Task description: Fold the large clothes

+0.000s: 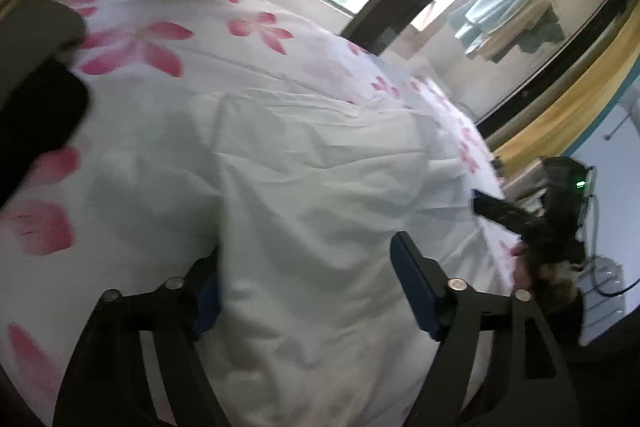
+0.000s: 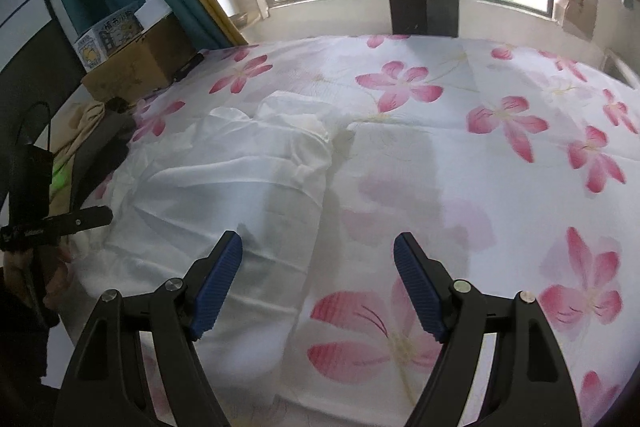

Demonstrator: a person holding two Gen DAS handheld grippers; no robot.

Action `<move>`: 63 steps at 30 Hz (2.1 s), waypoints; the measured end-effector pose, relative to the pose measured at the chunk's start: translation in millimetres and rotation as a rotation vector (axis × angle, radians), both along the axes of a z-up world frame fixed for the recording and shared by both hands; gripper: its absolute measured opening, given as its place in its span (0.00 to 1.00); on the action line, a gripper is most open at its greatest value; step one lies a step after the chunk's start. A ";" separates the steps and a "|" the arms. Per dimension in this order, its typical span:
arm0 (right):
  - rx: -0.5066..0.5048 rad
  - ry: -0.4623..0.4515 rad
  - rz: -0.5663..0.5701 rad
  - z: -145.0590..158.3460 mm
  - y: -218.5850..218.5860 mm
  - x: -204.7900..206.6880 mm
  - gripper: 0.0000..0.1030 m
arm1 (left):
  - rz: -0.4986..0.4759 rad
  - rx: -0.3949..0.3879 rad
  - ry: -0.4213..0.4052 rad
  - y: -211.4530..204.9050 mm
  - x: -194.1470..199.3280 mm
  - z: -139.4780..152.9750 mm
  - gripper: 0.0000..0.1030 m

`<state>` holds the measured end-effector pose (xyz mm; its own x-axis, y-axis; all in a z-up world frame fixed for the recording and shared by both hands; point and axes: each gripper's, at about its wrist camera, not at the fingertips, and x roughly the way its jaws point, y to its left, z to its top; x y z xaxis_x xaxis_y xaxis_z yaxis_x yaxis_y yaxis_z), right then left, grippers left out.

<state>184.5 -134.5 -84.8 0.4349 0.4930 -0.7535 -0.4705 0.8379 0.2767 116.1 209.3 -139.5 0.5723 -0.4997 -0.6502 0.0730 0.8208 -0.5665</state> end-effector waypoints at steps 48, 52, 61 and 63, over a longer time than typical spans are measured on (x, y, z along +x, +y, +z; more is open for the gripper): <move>0.108 -0.119 0.079 28.5 47.8 -11.2 0.19 | -0.017 0.091 -0.215 -70.0 4.2 32.3 0.18; 0.119 -0.164 0.091 46.8 52.6 -20.1 0.19 | -0.008 0.094 -0.241 -65.4 -1.2 43.5 0.18; 0.154 -0.222 0.110 81.0 61.3 -31.6 0.19 | 0.019 0.113 -0.333 -52.8 -17.7 76.6 0.18; 0.156 -0.248 0.118 89.8 64.7 -36.0 0.19 | 0.025 0.136 -0.357 -50.4 -23.3 84.3 0.18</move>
